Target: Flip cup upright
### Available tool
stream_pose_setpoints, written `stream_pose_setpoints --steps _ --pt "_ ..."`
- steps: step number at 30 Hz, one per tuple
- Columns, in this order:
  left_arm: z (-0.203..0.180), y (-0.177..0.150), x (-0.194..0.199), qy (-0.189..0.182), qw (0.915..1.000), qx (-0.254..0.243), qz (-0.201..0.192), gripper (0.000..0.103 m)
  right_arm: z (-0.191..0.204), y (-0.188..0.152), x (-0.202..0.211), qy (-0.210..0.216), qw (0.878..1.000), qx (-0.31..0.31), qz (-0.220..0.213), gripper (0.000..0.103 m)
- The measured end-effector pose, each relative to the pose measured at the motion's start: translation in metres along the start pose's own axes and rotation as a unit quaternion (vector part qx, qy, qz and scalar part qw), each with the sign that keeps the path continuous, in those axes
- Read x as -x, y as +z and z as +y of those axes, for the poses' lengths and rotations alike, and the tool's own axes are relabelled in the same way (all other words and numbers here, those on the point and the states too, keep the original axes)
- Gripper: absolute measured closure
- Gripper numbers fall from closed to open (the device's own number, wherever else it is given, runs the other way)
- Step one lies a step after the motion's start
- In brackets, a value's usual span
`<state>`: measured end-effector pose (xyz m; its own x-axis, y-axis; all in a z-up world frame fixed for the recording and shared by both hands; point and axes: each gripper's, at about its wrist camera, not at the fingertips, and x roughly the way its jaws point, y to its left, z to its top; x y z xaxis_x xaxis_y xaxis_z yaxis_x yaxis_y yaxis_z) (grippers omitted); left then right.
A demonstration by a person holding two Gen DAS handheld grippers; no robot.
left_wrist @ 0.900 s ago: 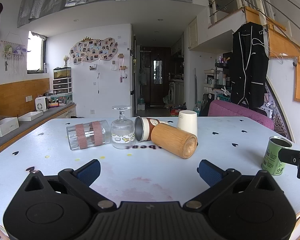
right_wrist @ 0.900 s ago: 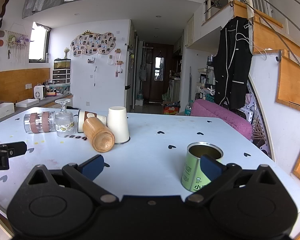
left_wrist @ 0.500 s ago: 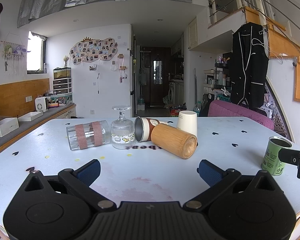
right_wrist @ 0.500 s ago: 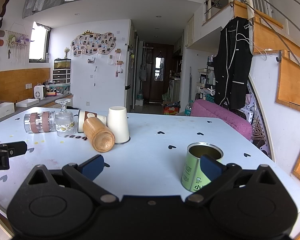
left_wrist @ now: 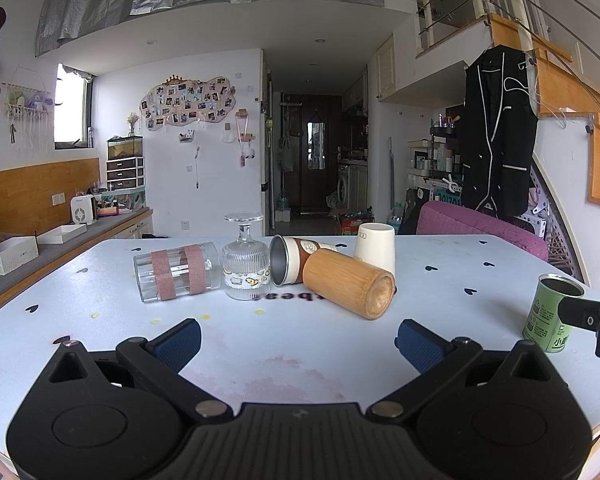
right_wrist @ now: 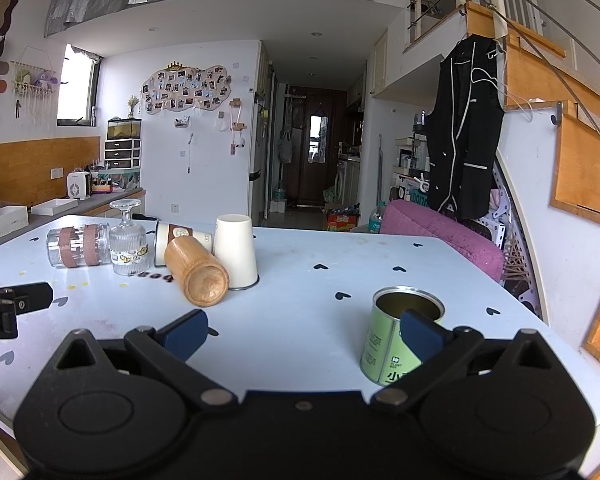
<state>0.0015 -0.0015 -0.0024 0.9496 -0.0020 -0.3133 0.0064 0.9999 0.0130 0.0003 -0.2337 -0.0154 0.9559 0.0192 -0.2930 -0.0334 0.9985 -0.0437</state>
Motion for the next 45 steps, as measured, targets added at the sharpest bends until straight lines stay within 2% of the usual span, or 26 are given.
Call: stream_pose_setpoints --steps 11,18,26,39,42,45 --pt "0.0 0.0 0.0 0.0 1.0 0.0 0.0 0.0 -0.006 0.003 -0.001 0.001 1.0 0.001 0.0 0.0" --pt "0.001 0.001 -0.001 -0.001 1.0 0.0 0.002 0.0 0.01 0.019 -0.002 0.008 1.0 0.011 0.002 0.0" --pt "0.007 -0.001 -0.003 0.007 1.0 0.002 0.004 0.0 0.02 0.048 -0.062 0.046 0.998 0.02 0.041 0.0" --pt "0.031 -0.012 -0.002 0.017 0.9997 0.015 0.007 0.0 0.055 0.119 -0.16 0.082 0.995 0.019 0.047 0.0" --pt "0.041 -0.014 -0.003 0.024 0.9994 0.021 0.007 0.0 0.064 0.131 -0.195 0.083 0.995 0.011 0.055 0.007" --pt "0.05 -0.016 -0.005 0.032 0.999 0.028 0.01 0.0 0.068 0.138 -0.235 0.076 0.994 -0.01 0.082 0.011"
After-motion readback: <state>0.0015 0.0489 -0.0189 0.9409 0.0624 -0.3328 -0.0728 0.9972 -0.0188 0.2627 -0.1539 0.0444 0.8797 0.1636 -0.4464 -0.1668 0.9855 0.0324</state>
